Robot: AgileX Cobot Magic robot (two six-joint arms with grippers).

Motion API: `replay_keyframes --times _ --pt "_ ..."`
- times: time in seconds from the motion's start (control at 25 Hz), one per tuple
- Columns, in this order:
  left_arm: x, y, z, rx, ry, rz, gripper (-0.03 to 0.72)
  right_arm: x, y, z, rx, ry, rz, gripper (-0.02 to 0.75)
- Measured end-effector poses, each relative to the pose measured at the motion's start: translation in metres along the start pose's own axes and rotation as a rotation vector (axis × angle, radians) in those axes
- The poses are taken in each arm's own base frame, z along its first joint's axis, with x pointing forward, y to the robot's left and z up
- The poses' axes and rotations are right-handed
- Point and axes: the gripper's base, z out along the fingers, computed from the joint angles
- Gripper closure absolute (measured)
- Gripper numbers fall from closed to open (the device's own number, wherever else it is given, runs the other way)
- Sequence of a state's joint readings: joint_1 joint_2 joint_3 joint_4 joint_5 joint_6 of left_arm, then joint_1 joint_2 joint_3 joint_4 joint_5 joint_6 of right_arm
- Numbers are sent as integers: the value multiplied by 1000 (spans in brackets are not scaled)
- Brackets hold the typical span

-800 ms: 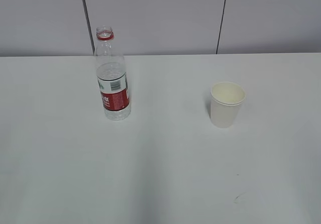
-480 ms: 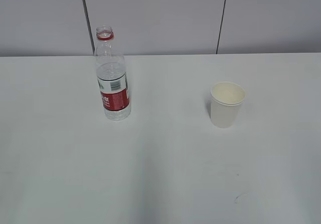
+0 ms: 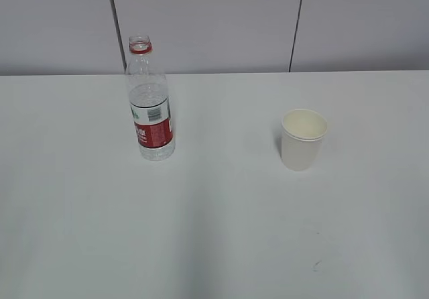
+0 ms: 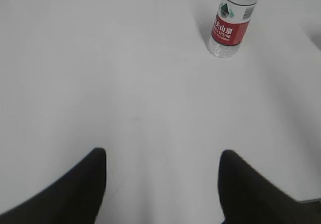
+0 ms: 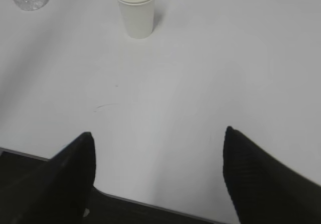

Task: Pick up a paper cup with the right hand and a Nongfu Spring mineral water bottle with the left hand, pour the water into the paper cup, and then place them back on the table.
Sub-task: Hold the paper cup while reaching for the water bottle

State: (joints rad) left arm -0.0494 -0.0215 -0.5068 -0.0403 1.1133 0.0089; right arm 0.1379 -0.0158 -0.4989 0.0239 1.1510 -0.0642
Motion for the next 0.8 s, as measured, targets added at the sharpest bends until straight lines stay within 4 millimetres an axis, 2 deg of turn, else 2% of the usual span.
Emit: replay_keyframes --times 0.16,0.4,0.6,0.8 --pt "0 0 0 1 0 0 249 -2 0 -2 1 -19 0 149" --pt "-4 1 -3 -7 -34 4 249 -18 -1 -6 11 -180 0 149" --pt "-28 2 -1 -23 -205 57 249 -36 -2 -2 19 -276 0 149" --pt "-57 2 22 -34 -239 120 249 -60 -5 22 22 -250 1 149"
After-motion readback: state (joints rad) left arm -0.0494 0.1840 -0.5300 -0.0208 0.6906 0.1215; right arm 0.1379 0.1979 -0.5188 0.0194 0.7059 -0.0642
